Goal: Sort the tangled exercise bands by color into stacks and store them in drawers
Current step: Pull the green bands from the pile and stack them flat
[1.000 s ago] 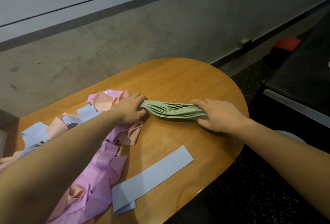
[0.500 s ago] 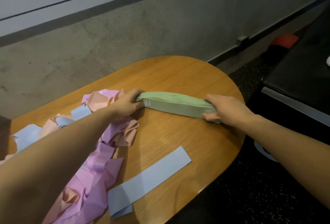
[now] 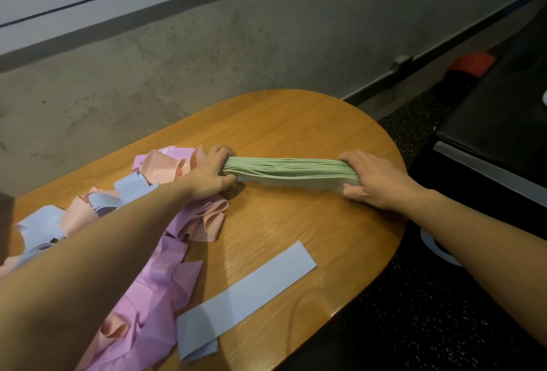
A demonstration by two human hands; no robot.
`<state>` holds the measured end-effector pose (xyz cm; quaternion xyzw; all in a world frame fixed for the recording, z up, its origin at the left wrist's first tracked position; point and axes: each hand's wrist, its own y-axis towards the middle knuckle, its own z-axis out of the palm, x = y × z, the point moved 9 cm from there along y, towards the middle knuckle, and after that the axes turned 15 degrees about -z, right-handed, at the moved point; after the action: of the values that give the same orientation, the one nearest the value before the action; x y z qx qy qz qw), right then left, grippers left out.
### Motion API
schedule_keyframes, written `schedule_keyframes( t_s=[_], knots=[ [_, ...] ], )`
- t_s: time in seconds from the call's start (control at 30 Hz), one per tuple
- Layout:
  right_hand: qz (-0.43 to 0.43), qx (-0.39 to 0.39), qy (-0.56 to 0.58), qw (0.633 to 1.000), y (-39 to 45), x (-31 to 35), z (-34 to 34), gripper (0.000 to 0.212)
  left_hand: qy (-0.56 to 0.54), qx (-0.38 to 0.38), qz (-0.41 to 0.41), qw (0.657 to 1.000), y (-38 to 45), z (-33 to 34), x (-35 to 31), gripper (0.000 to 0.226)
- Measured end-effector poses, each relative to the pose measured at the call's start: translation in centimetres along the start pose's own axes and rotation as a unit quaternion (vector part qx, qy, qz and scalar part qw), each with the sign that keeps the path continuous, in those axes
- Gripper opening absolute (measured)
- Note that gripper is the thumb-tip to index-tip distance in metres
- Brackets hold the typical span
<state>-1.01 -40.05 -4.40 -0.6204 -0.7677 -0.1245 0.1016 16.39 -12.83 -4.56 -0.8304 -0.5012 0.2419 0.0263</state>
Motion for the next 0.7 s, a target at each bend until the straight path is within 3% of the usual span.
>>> schedule_keyframes(
  t_s=[0.1,0.2,0.37,0.53,0.63,0.7],
  knots=[
    [-0.017,0.002,-0.009,1.000,-0.2,0.4,-0.2,0.049,0.026,0.018,-0.001,0.999,0.0,0.2,0.3,0.078],
    [-0.046,-0.002,0.041,0.998,-0.8,0.8,0.1,0.040,0.000,0.029,-0.007,1.000,-0.1,0.0,0.1,0.069],
    [0.011,-0.089,0.186,0.979,-2.6,-0.4,-0.4,0.044,-0.094,0.004,0.004,0.996,-0.2,-0.3,0.5,0.037],
    [0.029,-0.057,0.161,0.985,-3.1,0.1,0.3,0.045,-0.204,0.047,-0.043,0.977,-0.8,-0.3,1.1,0.043],
    [0.029,-0.060,0.205,0.976,-3.5,0.5,-0.1,0.049,-0.253,0.027,-0.063,0.965,-0.3,-1.3,1.2,0.037],
    [0.045,-0.086,0.246,0.964,-3.8,0.2,-0.8,0.046,-0.333,0.045,-0.067,0.940,0.0,-1.6,0.0,0.043]
  ],
)
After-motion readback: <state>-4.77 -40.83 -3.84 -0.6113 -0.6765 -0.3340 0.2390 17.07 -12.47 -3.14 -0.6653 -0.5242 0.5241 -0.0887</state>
